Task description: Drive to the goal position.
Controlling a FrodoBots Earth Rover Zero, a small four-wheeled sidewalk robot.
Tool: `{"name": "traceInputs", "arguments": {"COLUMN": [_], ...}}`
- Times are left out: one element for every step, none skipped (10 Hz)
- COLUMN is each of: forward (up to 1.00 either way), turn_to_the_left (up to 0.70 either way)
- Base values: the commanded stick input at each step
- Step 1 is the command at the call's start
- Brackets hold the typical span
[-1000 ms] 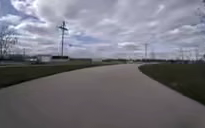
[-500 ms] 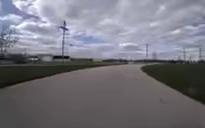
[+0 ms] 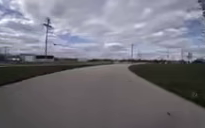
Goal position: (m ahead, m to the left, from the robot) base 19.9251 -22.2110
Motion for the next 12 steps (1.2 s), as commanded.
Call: {"name": "traceInputs", "arguments": {"forward": [1.00,1.00,1.00,1.00,1.00,1.00,1.00,1.00,1.00,1.00,1.00,1.00], "turn_to_the_left": [0.00,0.00,0.00,0.00,0.00,0.00,-0.05,-0.12,-0.27,-0.26,0.00,0.00]}}
